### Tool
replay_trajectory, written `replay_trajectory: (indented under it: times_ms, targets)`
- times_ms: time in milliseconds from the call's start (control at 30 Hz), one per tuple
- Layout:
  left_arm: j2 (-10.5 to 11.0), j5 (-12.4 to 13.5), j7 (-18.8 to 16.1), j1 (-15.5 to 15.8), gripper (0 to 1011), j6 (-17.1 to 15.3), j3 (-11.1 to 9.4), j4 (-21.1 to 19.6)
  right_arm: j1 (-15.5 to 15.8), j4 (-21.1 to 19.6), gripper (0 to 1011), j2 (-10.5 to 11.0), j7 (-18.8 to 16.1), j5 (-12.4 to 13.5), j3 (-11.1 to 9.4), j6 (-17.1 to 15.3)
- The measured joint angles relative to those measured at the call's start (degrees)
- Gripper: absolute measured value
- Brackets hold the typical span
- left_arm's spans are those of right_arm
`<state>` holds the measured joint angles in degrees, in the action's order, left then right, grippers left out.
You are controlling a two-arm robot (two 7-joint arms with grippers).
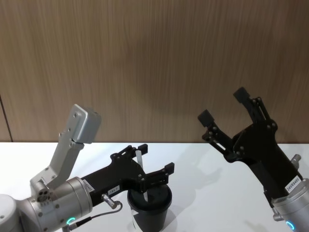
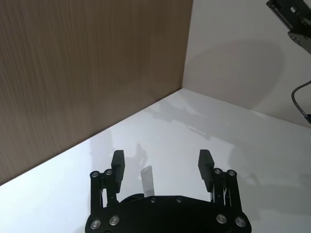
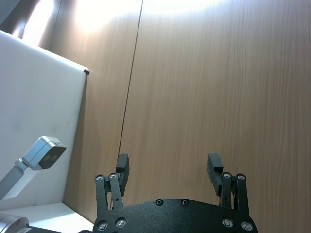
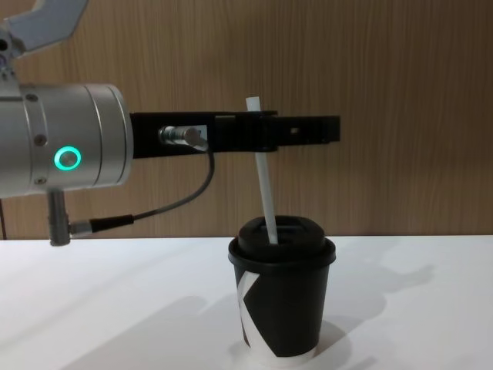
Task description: Pick up the straw with one hand, pass it to the other hand, and insert it into the cup.
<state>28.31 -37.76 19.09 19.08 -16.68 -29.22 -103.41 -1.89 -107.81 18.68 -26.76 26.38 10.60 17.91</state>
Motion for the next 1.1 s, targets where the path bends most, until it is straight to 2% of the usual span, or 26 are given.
replay_trajectory:
  times_ms: [33,133,467,867,1100]
  targets:
    - [0.0,0.08,-0.04,-0.1,951,0.26,0.1,-0.16,0.0,0.0,1001,0.0,0.0,0.0,0.0,0.0]
    - [0.01,0.36,-0.19,-0.29,1003,0.97,0.36,-0.58,0.0,0.0,1001,0.0,0.0,0.0,0.0,0.0]
    - [-0.12,1.44,-1.16,-1.15,1003,3.68,1.94,-2.78,0.0,0.0,1001,0.0,0.0,0.0,0.0,0.0]
    - [-0.07,3.14,-3.43,-2.53,1003,6.65,5.19,-6.6,0.0,0.0,1001,0.0,0.0,0.0,0.0,0.0]
    - [0.17,5.07,-5.79,-3.93,1003,8.06,7.15,-8.83,-0.02,-0.14,1001,-0.03,0.37,-0.03,0.02,-0.23]
